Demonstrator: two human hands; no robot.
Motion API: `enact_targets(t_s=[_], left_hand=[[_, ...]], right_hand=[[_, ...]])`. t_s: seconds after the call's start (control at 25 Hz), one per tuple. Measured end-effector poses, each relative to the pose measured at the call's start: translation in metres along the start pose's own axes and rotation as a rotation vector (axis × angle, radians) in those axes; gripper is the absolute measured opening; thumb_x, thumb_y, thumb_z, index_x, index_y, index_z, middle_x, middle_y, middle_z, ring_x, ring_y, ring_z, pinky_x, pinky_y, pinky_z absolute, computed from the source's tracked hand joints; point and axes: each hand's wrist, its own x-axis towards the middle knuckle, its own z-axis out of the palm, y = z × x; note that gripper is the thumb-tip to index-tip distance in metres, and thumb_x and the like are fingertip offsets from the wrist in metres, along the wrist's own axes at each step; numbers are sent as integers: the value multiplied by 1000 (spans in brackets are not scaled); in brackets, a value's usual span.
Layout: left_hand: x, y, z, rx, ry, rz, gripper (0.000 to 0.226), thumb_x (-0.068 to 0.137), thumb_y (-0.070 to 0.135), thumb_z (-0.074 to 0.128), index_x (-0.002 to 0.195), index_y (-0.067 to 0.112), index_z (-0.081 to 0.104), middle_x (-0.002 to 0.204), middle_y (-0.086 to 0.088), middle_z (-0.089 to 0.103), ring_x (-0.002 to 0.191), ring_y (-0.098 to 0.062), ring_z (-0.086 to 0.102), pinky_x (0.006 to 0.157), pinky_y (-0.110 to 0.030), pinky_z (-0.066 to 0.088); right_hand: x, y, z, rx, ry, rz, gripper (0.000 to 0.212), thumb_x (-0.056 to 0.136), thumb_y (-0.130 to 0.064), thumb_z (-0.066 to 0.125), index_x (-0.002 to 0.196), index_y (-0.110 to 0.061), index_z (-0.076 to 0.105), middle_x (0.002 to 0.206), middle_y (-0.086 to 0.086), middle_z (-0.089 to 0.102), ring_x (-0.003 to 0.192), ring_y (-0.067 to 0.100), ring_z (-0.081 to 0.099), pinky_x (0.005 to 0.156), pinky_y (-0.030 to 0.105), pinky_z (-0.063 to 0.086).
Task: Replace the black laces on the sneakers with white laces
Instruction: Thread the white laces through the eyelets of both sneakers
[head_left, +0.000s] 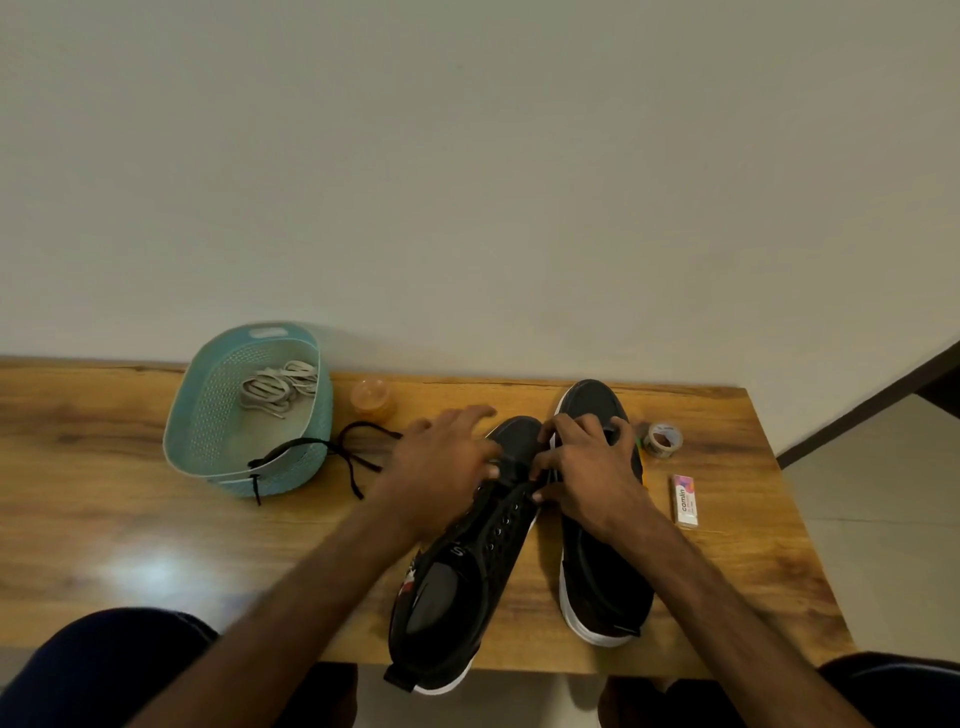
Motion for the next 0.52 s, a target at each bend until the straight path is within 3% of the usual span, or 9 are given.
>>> enact_targets(t_s=[0.12,0.28,0.36,0.44,0.52], left_hand=[[-1,22,25,21,-77,29,30,101,36,46,126,31,60,155,3,30,140,-19,30,113,-44,28],[0,4,-9,83,131,-117,22,96,30,55,114,32,67,140,7,43,125,-15,43,108,-42,32],[-8,-27,-38,214,248,-303,25,87,19,63,109,28,71,133,1,49,119,-21,49,102,-47,38],[-26,-73,-61,221,346,-566,21,84,14,62,102,16,74,120,-10,56,105,-31,55,85,-51,47],[-40,-99,-70,198,328,-727,17,90,13,60,99,9,74,109,-14,58,95,-36,58,72,-49,50]], right_hand=[[0,0,1,-30,17,-25,19,86,-42,68,104,-38,71,132,-10,41,132,17,26,114,56,-3],[0,0,0,-52,3,-26,21,86,-45,66,106,-37,71,140,-9,39,141,18,19,113,62,-11],[0,1,-1,-64,-7,-31,24,86,-48,65,106,-37,71,142,-8,39,144,17,16,112,63,-14],[0,1,-1,-67,-14,-31,25,85,-48,65,106,-37,71,139,-8,41,143,16,18,112,63,-16],[0,1,0,-50,-38,-31,23,86,-45,66,107,-36,71,134,-9,44,140,15,24,112,63,-15]])
